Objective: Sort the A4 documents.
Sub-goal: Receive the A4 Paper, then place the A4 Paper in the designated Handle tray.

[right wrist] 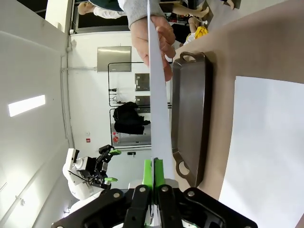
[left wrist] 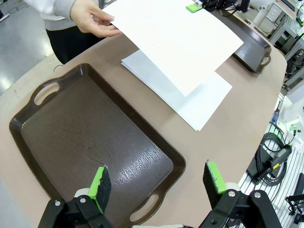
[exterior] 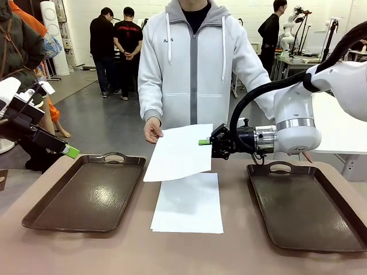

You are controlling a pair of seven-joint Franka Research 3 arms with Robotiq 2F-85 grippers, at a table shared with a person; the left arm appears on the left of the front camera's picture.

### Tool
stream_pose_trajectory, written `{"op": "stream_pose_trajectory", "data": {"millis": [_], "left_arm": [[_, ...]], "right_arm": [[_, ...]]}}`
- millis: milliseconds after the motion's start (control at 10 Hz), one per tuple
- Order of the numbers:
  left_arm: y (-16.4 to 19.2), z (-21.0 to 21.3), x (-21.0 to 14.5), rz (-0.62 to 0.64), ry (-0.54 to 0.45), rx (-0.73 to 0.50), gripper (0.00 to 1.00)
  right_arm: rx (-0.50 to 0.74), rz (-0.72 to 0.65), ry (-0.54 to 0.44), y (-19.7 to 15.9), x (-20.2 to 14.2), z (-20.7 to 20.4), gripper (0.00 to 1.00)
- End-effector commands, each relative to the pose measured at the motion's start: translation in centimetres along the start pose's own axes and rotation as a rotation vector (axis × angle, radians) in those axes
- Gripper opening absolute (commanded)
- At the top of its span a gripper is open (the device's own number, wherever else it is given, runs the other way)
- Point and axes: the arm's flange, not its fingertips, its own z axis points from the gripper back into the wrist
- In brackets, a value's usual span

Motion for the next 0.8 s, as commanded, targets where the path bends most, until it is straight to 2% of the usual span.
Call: {"op": "stream_pose_trajectory", "data": {"millis": [0, 700], "left_arm": [[0.22, -0.04, -0.1, -0.006, -0.011, -0.016, 1.0], [0.22, -0.04, -0.1, -0.006, -0.011, -0.016, 1.0]], "right_arm": [[0.002, -0.003, -0.02, -0.01, 0.1, -0.06, 0.0], [0.002, -0.003, -0.02, -0.01, 0.1, -0.06, 0.0]]}}
